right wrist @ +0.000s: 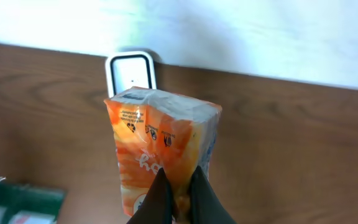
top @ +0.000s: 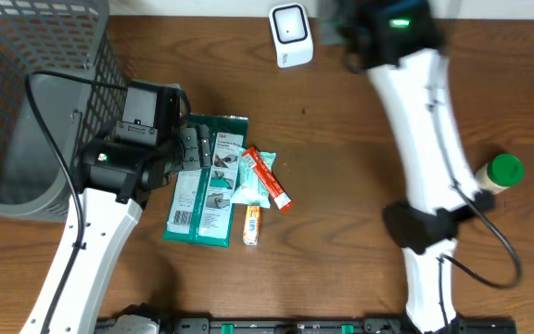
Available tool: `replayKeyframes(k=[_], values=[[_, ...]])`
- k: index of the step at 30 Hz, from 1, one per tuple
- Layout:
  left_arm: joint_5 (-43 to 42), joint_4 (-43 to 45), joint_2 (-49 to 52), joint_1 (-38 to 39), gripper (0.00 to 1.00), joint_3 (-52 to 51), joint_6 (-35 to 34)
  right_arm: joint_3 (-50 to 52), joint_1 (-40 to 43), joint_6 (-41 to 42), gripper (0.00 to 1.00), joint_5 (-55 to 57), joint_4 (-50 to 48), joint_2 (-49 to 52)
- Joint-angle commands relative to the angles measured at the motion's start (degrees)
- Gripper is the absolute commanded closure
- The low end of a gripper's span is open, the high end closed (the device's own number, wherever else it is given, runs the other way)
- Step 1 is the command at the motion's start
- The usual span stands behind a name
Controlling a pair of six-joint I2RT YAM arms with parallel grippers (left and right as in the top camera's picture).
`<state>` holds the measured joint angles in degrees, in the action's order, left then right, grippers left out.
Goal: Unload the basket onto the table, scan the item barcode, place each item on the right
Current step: 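Lift the tissue pack and carry it up to the white scanner, then hold the tissue pack in front of the white scanner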
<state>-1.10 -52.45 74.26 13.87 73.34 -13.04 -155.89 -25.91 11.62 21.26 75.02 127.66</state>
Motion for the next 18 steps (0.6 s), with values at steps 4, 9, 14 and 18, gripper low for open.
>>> replayKeyframes(k=[4,9,14,18], values=[[0.7,0.0,0.2,-0.3,0.16,0.7,0.8,-0.7,-4.6,-9.5,0.99,20.3,-8.5,9.9],[0.7,0.0,0.2,-0.3,0.16,0.7,0.8,-0.7,-6.6,-19.1,0.99,31.2,-18.9,16.2],[0.7,0.0,0.2,-0.3,0.16,0.7,0.8,-0.7,-6.9,-26.9,0.99,32.3,-27.5,20.6],[0.7,0.0,0.2,-0.3,0.16,0.7,0.8,-0.7,-6.7,-27.7,0.99,32.3,-32.2,23.7]])
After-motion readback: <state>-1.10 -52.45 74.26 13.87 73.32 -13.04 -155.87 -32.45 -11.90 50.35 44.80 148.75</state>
